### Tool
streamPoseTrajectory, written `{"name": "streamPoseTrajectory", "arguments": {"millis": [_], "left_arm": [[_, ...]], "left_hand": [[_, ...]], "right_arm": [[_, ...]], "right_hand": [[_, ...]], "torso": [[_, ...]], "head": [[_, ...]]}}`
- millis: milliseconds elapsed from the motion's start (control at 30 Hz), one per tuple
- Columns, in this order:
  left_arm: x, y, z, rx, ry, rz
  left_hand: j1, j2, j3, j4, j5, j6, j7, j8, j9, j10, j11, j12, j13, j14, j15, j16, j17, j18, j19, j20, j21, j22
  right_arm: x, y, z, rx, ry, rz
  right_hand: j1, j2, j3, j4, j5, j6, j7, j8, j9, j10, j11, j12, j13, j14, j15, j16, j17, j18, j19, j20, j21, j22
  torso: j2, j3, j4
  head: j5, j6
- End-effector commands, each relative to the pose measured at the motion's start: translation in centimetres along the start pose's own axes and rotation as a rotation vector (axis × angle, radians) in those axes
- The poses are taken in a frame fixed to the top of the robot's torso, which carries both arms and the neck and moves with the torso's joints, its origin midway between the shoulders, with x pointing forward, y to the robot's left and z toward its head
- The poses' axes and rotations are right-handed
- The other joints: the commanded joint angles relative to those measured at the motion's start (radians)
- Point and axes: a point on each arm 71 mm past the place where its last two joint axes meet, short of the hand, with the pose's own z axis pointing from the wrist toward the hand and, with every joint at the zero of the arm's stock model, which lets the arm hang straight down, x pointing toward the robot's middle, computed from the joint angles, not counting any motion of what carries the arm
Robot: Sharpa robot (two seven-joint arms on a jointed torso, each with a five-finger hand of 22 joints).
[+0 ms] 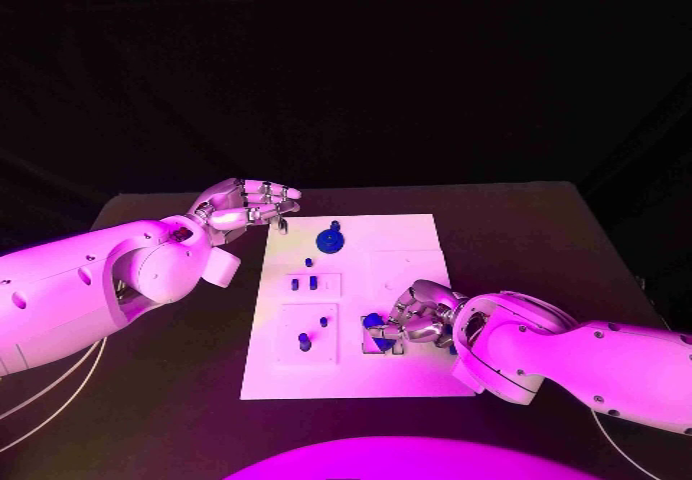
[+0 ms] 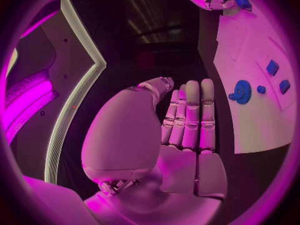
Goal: Assemble the parts on the task board
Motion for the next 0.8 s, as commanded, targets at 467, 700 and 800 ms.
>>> {"name": "streamPoseTrajectory", "arguments": {"millis": [467,700,800], "left_arm": [[0.23,-0.04,-0.03,-0.002,0.025,-0.007],[0.16,-0.03,-0.05,-0.003,0.023,-0.006],[0.1,-0.03,-0.08,-0.003,0.022,-0.006]], "left_hand": [[0.003,0.009,0.0,-0.005,0.005,-0.004,0.004,0.003,-0.002,-0.01,0.0,0.004,-0.002,-0.001,0.001,-0.004,-0.001,0.014,0.001,0.003,-0.003,0.0],[0.002,0.009,0.0,-0.005,0.005,-0.004,0.004,0.003,-0.002,-0.01,0.0,0.004,-0.002,0.0,0.001,-0.004,-0.001,0.014,0.002,0.003,-0.003,0.0],[0.002,0.009,0.0,-0.005,0.005,-0.004,0.004,0.003,-0.002,-0.01,0.0,0.004,-0.002,0.0,0.001,-0.004,-0.001,0.014,0.002,0.003,-0.003,0.0]], "right_arm": [[0.46,-0.07,0.45,-0.009,-0.026,-0.029],[0.54,-0.04,-0.03,-0.03,-0.024,-0.029],[0.52,-0.08,-0.52,-0.04,-0.021,-0.029]], "right_hand": [[-0.127,-0.03,-0.142,0.003,-0.185,-0.015,0.0,0.026,0.022,0.064,0.0,-0.014,0.194,0.093,-0.004,0.0,0.208,-0.008,0.036,-0.003,-0.011,0.193],[-0.124,-0.019,-0.145,0.002,-0.166,-0.018,0.0,0.027,0.024,0.061,0.0,-0.02,0.19,0.093,-0.003,-0.001,0.205,-0.007,0.034,-0.002,-0.02,0.191],[-0.111,0.006,-0.138,0.001,-0.15,-0.02,0.0,0.029,0.026,0.062,0.0,-0.019,0.192,0.093,-0.003,-0.001,0.206,-0.007,0.035,-0.002,-0.018,0.192]], "torso": [[0.0,0.0001,-0.0006],[-0.001,0.001,-0.0002],[-0.001,0.001,-0.0006]], "head": [[0.0,0.002],[0.0,0.003],[0.001,0.003]]}}
